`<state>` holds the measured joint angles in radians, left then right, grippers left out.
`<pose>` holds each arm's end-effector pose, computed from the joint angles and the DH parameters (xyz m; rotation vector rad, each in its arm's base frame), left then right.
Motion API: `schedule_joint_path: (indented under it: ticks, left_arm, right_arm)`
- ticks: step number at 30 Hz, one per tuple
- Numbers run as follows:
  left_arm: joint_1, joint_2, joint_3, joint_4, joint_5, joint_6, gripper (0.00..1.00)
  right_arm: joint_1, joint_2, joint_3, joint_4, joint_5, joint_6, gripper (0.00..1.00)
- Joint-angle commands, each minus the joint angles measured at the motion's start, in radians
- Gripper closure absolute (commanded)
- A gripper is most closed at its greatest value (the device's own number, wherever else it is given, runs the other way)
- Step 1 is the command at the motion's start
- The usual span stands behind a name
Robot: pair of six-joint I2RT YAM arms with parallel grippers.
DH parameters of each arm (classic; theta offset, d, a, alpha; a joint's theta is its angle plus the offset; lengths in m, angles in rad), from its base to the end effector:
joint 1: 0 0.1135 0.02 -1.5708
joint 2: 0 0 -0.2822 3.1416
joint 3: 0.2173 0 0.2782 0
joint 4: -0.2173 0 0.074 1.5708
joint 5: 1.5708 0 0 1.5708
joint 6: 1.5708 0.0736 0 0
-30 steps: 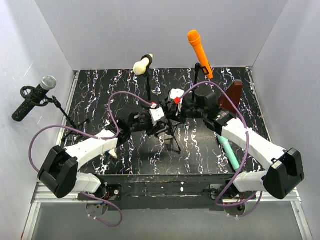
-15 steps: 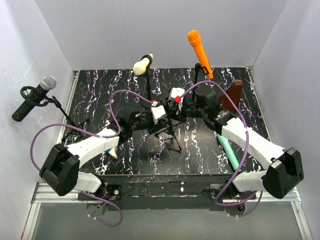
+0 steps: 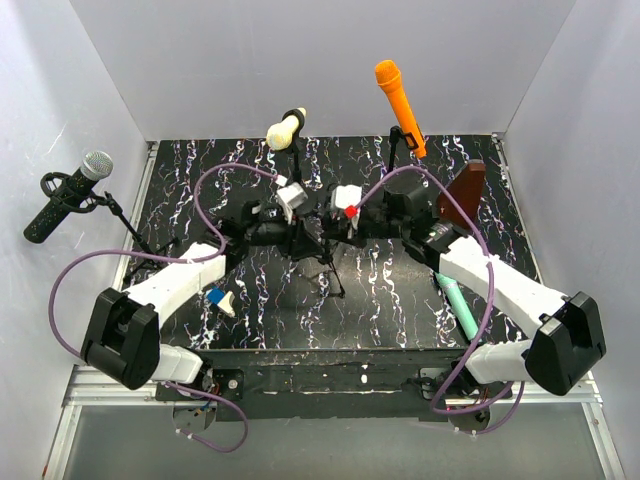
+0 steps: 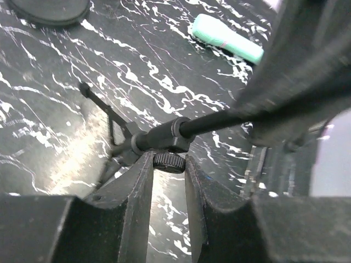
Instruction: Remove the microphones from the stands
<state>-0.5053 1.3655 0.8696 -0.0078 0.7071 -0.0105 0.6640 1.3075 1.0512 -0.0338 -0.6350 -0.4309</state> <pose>0.2777 -0.2082 0.2505 0.9387 1.8850 -1.0442 0.2505 0.2514 0.3370 -1.3242 1.3185 0.7497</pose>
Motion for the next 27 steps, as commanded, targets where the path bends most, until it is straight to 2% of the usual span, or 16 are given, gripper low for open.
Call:
schedule_joint_path:
  ticks: [1,2,6,10,13,15,16,17,18,19,21,23,25,27]
  left_arm:
    - [0.138,0.004,0.077,-0.031,0.155,-0.236,1.0]
    - [0.154,0.029,0.094,-0.027,0.216,-0.279,1.0]
    - [0.195,0.171,0.109,0.119,0.426,-0.653,1.0]
    - [0.212,0.201,0.109,0.1,0.419,-0.776,1.0]
    - [0.235,0.301,0.137,0.102,0.535,-0.929,1.0]
    - [0.24,0.433,0.132,0.22,0.706,-1.236,1.0]
    - [0.238,0.458,0.093,0.341,0.73,-1.387,1.0]
    - [0.255,0.468,0.089,0.319,0.735,-1.419,1.0]
    - [0.267,0.475,0.11,0.183,0.736,-1.351,1.0]
    - [0.274,0.487,0.12,0.117,0.744,-1.33,1.0]
    - [0.275,0.504,0.123,0.086,0.762,-1.369,0.82]
    - [0.287,0.495,0.121,0.053,0.737,-1.344,0.53]
    - [0.301,0.477,0.117,0.035,0.701,-1.311,0.35]
    - [0.312,0.448,0.111,-0.036,0.663,-1.214,0.25]
  right_arm:
    - [0.045,0.015,0.003,-0.051,-0.014,-0.202,0.99]
    - [0.052,0.027,0.009,-0.043,-0.015,-0.216,0.99]
    - [0.062,0.059,0.032,-0.029,-0.014,-0.276,0.99]
    - [0.062,0.072,0.04,-0.032,-0.008,-0.29,0.99]
    - [0.06,0.075,0.039,-0.029,0.0,-0.264,0.99]
    - [0.06,0.088,0.052,-0.015,0.014,-0.197,0.99]
    - [0.062,0.096,0.059,-0.023,0.015,-0.184,0.99]
    - [0.06,0.096,0.064,-0.029,0.011,-0.181,0.99]
    - [0.059,0.098,0.061,-0.025,0.011,-0.178,0.99]
    - [0.062,0.096,0.056,-0.017,0.012,-0.175,0.99]
    - [0.06,0.101,0.058,-0.012,0.014,-0.174,0.99]
    - [0.059,0.105,0.061,-0.005,0.03,-0.155,0.99]
    - [0.06,0.107,0.067,-0.008,0.038,-0.146,0.99]
    - [0.06,0.104,0.067,-0.003,0.044,-0.135,0.99]
